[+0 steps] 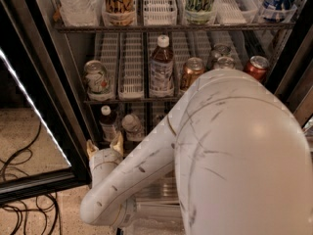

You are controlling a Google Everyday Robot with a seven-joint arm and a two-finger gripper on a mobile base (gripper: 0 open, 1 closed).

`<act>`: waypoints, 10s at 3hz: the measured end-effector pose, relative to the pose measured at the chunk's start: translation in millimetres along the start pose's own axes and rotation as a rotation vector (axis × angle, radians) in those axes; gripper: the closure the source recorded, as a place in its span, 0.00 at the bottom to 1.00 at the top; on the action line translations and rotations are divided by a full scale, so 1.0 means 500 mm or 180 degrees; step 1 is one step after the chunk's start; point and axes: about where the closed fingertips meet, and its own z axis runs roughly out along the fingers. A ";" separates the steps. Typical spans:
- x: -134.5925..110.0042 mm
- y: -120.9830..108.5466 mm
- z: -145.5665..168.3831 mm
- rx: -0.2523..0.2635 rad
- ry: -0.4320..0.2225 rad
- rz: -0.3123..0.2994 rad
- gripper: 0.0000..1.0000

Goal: Pick blue plastic bottle from bottom shelf of fridge

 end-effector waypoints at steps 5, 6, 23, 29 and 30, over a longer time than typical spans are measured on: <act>-0.017 -0.006 0.058 0.0099 -0.0111 -0.0089 0.35; -0.027 -0.011 0.072 0.0134 -0.0178 -0.0105 0.36; -0.147 -0.082 0.002 0.0710 -0.0985 0.0323 1.00; -0.167 -0.153 -0.198 -0.0038 -0.0855 0.0881 1.00; -0.167 -0.153 -0.198 -0.0038 -0.0855 0.0881 1.00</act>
Offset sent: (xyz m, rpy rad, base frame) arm 0.0196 0.0202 -0.0087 -0.0124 0.0012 0.0151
